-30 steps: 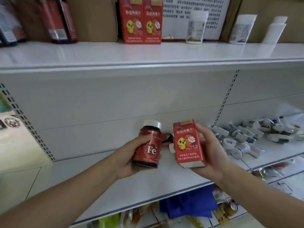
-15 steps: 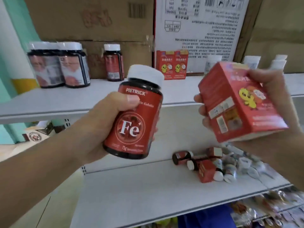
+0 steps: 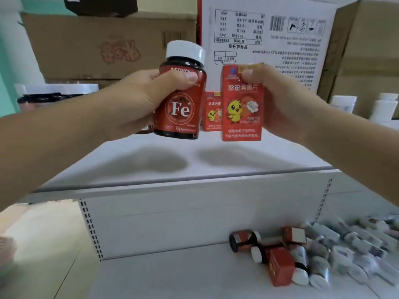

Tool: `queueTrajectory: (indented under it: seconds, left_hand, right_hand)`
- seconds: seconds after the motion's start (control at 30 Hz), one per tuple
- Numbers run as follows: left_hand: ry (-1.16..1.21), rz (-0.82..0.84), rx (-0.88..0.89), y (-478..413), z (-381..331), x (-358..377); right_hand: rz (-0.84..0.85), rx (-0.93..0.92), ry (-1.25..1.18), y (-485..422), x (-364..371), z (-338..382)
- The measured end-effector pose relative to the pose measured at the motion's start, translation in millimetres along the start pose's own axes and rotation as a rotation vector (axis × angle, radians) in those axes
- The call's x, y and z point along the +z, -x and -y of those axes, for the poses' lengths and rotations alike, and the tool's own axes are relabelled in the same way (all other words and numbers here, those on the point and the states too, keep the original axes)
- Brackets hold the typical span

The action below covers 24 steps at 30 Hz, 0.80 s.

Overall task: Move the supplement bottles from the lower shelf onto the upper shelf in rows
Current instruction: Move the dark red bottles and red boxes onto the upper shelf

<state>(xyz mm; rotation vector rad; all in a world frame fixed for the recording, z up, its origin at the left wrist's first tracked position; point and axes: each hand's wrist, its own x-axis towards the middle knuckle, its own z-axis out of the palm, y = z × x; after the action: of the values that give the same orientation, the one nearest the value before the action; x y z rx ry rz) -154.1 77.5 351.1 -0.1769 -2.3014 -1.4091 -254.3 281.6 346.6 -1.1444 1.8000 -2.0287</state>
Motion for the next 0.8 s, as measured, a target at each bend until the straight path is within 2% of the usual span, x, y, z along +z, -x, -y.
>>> queueTrajectory:
  seconds: [0.13, 0.27, 0.4, 0.53, 0.8]
  left_hand:
    - [0.033, 0.081, -0.099, -37, 13, 5]
    - [0.01, 0.073, -0.134, -69, 28, 13]
    - [0.037, 0.037, -0.156, -84, 46, 19]
    - [0.045, 0.023, -0.092, -80, 64, 19]
    - [-0.037, 0.01, -0.023, -73, 62, 15]
  right_hand:
    - [-0.001, 0.018, 0.145, -41, -40, -21]
    - [0.011, 0.011, 0.318, -73, -75, -42]
    - [-0.04, -0.161, 0.586, -86, -96, -65]
    - [-0.045, -0.372, 0.874, -83, -110, -74]
    - [-0.003, -0.319, 0.844, -83, -115, -80]
